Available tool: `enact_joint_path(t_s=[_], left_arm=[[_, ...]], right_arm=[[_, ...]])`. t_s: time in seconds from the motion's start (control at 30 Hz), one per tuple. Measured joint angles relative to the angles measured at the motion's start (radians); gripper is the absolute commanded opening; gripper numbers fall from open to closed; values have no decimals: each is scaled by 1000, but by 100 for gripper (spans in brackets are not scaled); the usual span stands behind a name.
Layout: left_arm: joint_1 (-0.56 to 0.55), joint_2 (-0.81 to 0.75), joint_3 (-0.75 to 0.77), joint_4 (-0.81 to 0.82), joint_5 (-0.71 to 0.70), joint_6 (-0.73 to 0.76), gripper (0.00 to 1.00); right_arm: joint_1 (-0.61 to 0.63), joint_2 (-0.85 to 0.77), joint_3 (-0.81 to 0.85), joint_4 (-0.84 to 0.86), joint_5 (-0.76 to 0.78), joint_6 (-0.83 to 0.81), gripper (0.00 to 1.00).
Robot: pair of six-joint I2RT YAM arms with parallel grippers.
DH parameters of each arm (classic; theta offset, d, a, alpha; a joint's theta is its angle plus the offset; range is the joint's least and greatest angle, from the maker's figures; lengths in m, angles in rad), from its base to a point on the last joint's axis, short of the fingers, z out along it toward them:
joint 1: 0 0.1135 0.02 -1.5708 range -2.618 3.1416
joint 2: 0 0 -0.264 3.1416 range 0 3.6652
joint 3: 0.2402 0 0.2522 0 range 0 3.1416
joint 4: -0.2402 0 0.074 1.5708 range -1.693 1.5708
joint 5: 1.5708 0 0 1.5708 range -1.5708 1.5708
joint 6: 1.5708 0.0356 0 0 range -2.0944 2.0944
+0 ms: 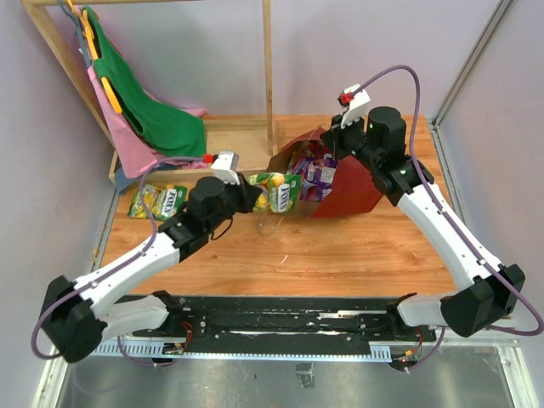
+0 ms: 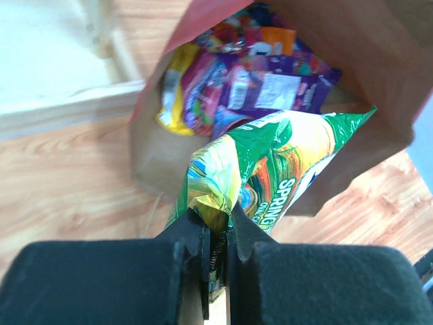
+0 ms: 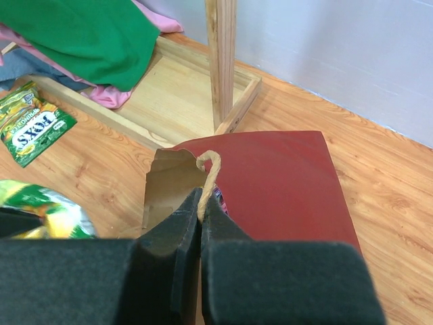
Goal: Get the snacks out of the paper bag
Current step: Take out the snack from the paper bag, then place the snack at the center of the board.
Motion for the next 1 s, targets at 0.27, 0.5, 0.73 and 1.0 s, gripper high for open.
enact_joint_path(t_s=[0.27, 0.5, 0.73, 1.0], left_arm=[[115, -312, -129, -415, -290, -261, 1], [484, -560, -277, -591, -285, -377, 1], [584, -463, -312, -500, -2, -332, 0], [585, -155, -249, -390, 156, -262, 0]], right_arm=[[-1, 4, 0, 0, -18, 8, 1], [-2, 6, 1, 0, -34, 18, 1], [-2, 6, 2, 0, -40, 23, 1], [-2, 11, 15, -20, -55, 22, 1]])
